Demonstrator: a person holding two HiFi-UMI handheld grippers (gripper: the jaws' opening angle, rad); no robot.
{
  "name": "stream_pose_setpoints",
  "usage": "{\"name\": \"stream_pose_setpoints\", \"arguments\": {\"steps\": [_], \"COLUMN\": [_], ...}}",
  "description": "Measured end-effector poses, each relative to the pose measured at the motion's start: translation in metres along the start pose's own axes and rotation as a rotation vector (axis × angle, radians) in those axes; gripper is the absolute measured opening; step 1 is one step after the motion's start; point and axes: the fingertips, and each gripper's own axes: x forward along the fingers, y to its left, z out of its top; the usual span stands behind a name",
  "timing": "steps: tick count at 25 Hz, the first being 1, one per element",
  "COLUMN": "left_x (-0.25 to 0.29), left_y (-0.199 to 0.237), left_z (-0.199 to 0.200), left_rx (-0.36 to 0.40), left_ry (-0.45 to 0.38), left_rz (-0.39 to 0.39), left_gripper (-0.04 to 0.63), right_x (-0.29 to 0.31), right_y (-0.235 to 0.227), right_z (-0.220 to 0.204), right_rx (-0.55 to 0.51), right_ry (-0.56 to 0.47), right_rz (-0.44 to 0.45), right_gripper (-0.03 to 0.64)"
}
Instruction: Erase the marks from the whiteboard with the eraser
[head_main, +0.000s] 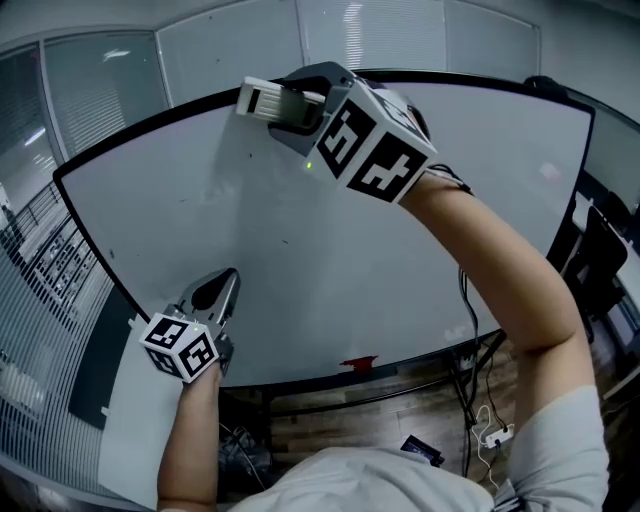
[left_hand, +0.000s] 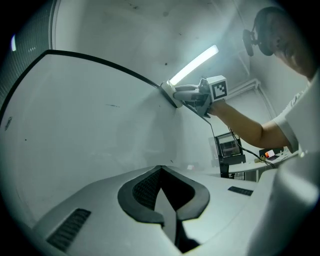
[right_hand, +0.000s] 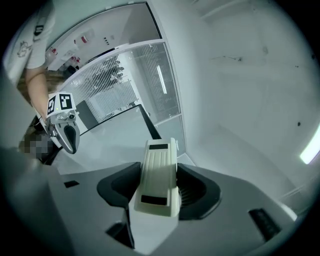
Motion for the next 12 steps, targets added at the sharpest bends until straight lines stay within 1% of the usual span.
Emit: {"name": "stream_pose_setpoints", "arguments": {"steps": [2, 4, 8, 12], "left_x": [0.008, 0.012, 0.014, 0.026], "left_y": [-0.007, -0.013, -0.031, -0.050], "left_z": [0.004, 0.004, -0.003, 0.000], "left_rx": [0.001, -0.005, -0.010, -0.014], "left_ry": [-0.003, -0.002, 0.001, 0.004], "left_rz": [-0.002, 0.002, 0.012, 0.011], "left_gripper": [0.006, 0.006, 0.006, 0.006], "right_x": [-0.007, -0.010, -0.018, -0.028], "right_y": [-0.008, -0.002, 0.040, 0.078], "right_z": [-0.006, -0.014, -0.038, -0.067], "right_rx": [-0.012, -0.027, -0.051, -0.119], "right_ry": [0.001, 0.007, 0.008, 0.026], "right_rz": [-0.017, -0.017, 0.037, 0.093], "right_gripper": [0.232, 0.230, 0.232, 0.230]}}
